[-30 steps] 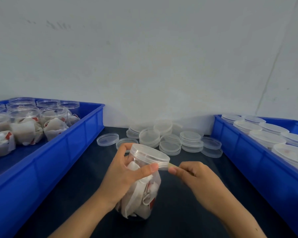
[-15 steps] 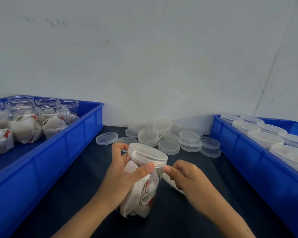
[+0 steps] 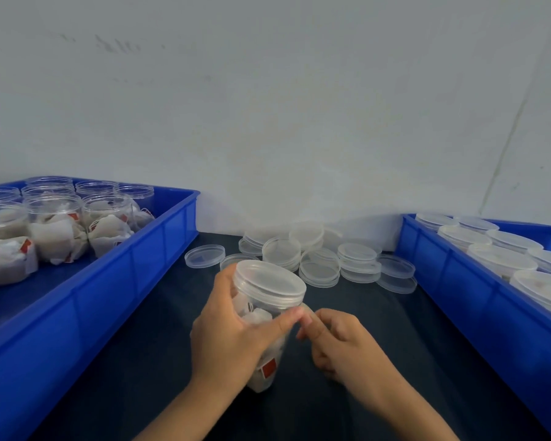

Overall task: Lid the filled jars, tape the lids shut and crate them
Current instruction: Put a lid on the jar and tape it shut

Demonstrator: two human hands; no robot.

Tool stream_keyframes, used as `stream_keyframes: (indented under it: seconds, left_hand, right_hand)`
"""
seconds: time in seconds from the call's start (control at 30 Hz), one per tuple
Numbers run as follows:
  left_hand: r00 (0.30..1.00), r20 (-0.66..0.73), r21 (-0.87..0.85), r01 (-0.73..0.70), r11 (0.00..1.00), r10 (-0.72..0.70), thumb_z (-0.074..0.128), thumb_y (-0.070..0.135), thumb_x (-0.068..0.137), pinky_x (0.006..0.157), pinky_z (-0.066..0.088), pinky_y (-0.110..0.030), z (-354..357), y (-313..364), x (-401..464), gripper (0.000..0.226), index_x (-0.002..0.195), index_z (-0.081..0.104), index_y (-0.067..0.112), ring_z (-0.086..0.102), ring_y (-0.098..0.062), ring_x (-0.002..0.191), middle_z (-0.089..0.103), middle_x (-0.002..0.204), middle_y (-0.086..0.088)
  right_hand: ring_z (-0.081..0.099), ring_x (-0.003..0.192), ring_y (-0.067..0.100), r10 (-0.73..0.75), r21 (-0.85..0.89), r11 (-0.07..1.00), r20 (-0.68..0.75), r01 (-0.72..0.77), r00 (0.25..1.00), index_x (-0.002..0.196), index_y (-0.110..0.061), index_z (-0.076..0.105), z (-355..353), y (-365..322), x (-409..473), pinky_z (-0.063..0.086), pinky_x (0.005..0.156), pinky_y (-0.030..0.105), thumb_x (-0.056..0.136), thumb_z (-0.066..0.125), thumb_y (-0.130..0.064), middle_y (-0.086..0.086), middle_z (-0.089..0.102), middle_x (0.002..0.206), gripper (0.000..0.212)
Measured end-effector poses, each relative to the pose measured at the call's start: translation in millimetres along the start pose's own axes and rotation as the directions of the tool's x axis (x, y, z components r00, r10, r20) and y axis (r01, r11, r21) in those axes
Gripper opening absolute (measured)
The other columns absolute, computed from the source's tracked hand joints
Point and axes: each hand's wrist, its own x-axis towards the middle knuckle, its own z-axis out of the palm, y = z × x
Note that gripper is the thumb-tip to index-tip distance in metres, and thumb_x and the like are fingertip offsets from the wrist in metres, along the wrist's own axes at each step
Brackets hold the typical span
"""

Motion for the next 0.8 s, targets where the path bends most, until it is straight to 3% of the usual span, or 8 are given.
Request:
stream_keyframes:
  seconds: [0.07,0.27,0.43,0.53,0.67,0.8]
  left_hand:
    - [0.999,-0.013,-0.030,0.041,0.999,-0.041,0.070,0.081,0.037,0.087,0.054,-0.035,0.3,-2.5,4.1,0.080,0.108,0.051,0.049,0.061,0.003,0.098,0.065,0.099,0.026]
    - [0.996,0.070,-0.042,0.055,0.998,-0.052,0.068,0.082,0.037,0.077,0.048,-0.018,-3.7,-3.6,14.8,0.067,0.097,0.048,0.057,0.055,0.019,0.093,0.058,0.098,0.043]
    - [0.992,0.091,-0.061,0.090,0.994,-0.084,0.071,0.079,0.034,0.087,0.055,-0.036,-4.4,-3.3,18.0,0.073,0.097,0.054,0.046,0.061,0.003,0.096,0.066,0.093,0.028]
    - [0.992,0.098,-0.072,0.080,0.994,-0.073,0.073,0.078,0.034,0.086,0.055,-0.035,-3.7,-4.2,15.6,0.078,0.101,0.054,0.043,0.063,0.001,0.097,0.066,0.095,0.027]
    - [0.980,0.176,-0.168,0.123,0.978,-0.093,0.080,0.072,0.032,0.086,0.055,-0.032,-3.6,-4.9,15.9,0.084,0.105,0.052,0.042,0.065,-0.001,0.098,0.068,0.099,0.025]
    - [0.943,0.317,-0.344,0.210,0.915,-0.097,0.086,0.054,0.036,0.066,0.054,-0.014,-3.5,-3.3,17.0,0.089,0.112,0.044,0.035,0.069,-0.002,0.092,0.072,0.099,0.017]
  right_hand:
    - [0.035,0.041,0.004,0.018,-0.022,1.000,0.031,-0.017,0.999,0.088,-0.006,0.057,-0.8,-1.9,-1.8,0.032,0.043,0.020,0.071,0.043,-0.073,-0.009,0.043,0.044,0.071]
    - [0.039,0.046,0.006,-0.021,-0.390,0.921,-0.060,-0.004,0.998,0.069,-0.009,0.056,-20.2,-4.7,-3.4,0.037,0.055,0.030,0.064,0.030,-0.085,-0.007,0.045,0.047,0.080]
    - [0.037,0.049,0.007,-0.113,-0.628,0.778,-0.134,0.004,0.985,0.073,-0.016,0.052,-28.5,-2.4,-3.1,0.030,0.051,0.021,0.080,0.024,-0.076,-0.003,0.042,0.055,0.067]
    - [0.036,0.051,0.008,-0.075,-0.638,0.769,-0.152,-0.040,0.986,0.075,-0.015,0.052,-30.0,0.5,-0.3,0.029,0.050,0.021,0.068,0.014,-0.080,-0.004,0.041,0.057,0.076]
    - [0.032,0.050,0.008,-0.054,-0.600,0.798,-0.163,-0.055,0.985,0.067,-0.019,0.044,-29.3,1.2,1.0,0.026,0.050,0.022,0.062,0.012,-0.083,-0.005,0.040,0.056,0.071]
    - [0.034,0.051,0.008,-0.080,-0.581,0.813,-0.166,-0.032,0.983,0.067,-0.019,0.044,-26.0,-0.2,1.1,0.029,0.051,0.023,0.062,0.013,-0.083,-0.005,0.041,0.057,0.071]
